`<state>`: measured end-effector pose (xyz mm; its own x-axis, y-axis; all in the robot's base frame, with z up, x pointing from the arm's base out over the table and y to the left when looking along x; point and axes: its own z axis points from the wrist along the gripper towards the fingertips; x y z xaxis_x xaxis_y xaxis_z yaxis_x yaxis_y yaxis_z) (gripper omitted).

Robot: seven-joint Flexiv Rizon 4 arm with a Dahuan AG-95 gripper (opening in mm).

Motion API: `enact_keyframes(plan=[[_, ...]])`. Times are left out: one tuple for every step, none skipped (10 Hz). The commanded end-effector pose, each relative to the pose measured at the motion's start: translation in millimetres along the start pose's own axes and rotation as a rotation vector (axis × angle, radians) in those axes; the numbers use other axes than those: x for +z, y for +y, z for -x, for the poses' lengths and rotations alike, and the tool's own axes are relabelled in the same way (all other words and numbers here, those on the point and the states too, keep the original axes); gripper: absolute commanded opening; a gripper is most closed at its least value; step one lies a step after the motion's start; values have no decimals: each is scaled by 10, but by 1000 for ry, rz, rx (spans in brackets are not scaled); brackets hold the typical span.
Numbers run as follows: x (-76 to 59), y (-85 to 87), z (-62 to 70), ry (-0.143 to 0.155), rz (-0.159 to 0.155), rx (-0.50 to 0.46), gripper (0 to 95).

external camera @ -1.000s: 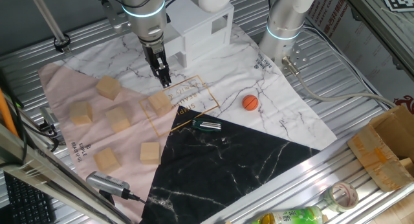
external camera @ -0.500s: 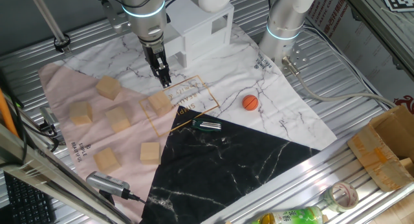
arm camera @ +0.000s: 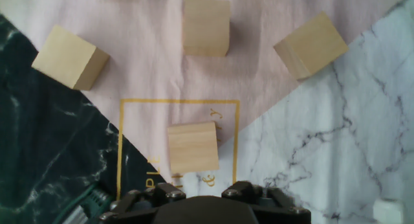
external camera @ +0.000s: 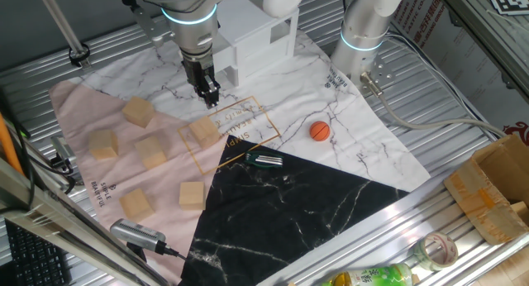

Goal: Stack the blocks into a pyramid shape

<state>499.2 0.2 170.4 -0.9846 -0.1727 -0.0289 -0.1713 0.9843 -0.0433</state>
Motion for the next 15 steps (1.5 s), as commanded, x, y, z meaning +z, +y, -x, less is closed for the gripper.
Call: enact_keyframes(plan=[[5, 0, 10, -1, -4, -14, 0], [5, 0, 10, -1, -4, -14, 0], [5, 0, 10, -1, -4, -13, 0], [5, 0, 10, -1, -4, -13, 0], [5, 0, 10, -3, -4, -11, 0], [5, 0, 10, -3, -4, -10, 0], [4, 0, 10, -5, -3, -10, 0], [3, 0, 10, -5, -2, -11, 0], [3, 0, 10, -3, -2, -5, 0], [3, 0, 9, -3, -2, -3, 0], [3, 0, 9, -5, -1, 4, 0], [3, 0, 9, -5, 0, 5, 0], [3, 0, 9, -5, -1, 4, 0], [-1, 1, 8, -4, -1, -1, 0], [-3, 2, 7, -4, -1, -1, 0]])
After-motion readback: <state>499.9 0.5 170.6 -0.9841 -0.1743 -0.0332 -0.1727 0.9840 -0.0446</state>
